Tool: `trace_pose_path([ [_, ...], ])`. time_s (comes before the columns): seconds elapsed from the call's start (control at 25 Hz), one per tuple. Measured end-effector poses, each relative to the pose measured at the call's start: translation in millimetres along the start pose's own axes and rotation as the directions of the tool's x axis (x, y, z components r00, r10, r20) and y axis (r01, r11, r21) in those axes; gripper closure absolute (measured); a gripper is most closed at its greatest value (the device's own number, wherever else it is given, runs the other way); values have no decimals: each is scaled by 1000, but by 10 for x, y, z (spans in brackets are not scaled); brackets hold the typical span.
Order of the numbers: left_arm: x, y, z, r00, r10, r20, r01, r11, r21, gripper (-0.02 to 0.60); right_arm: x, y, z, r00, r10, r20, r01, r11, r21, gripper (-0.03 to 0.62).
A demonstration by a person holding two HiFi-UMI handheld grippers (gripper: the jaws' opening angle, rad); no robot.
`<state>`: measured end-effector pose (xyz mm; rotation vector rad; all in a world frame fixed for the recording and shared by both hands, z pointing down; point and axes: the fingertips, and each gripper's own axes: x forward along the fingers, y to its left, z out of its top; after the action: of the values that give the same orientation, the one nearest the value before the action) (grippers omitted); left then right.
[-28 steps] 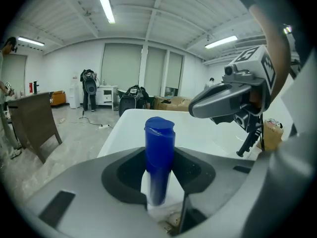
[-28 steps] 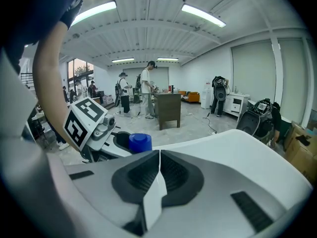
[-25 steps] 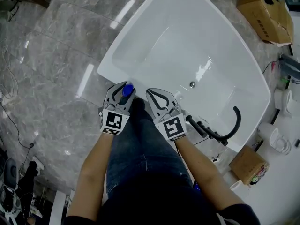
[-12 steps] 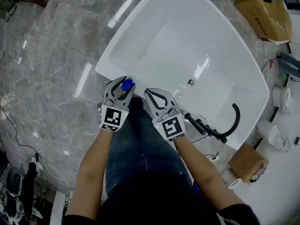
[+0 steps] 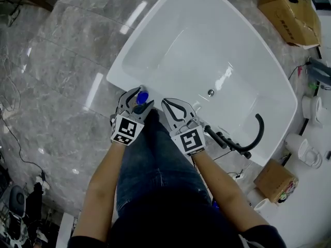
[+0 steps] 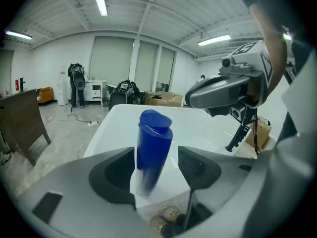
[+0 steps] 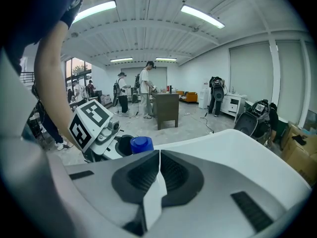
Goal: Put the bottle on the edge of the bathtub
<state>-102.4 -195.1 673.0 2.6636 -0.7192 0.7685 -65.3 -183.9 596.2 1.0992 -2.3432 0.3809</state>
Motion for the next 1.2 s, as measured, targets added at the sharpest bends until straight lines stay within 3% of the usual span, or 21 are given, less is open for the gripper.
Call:
trace_pose_path([
  [0.12,-97,-37,-9,1000,-19,-18,20,1000,13,310,-41,-18,81,1000,-5,8,6,999,-43,566],
  [0.28,-426,34,135,999,41,11,-41,999,-31,306,-195,-47,251,998,-43,38,44,999,-17,566],
  [0.4,-765,60,427,994,80,70,-76,996,-47,307,-384,-91,466,994,-79,79,80,997,-5,566],
  [0.56,-1124,56,1067,979,103,178,-105,994,2,307,-656,-283,897,975,-157,159,155,988,22,566],
  [0.64,-1235,56,1430,958,132,253,-139,990,11,320,-842,-410,1111,960,-198,198,195,980,37,566],
  [0.8,-1377,122,2187,910,180,373,-207,978,33,450,-1178,-743,1594,918,-276,286,270,961,61,566],
  [0.92,-1500,159,2645,885,214,414,-257,965,52,530,-1411,-909,1956,887,-315,339,312,948,63,566],
  [1.04,-1708,246,3020,856,274,439,-313,950,17,557,-1647,-972,2319,848,-348,400,339,936,96,566],
  [1.2,-2020,289,3664,793,315,522,-364,931,-9,558,-1989,-1131,2790,785,-406,468,398,909,121,566],
])
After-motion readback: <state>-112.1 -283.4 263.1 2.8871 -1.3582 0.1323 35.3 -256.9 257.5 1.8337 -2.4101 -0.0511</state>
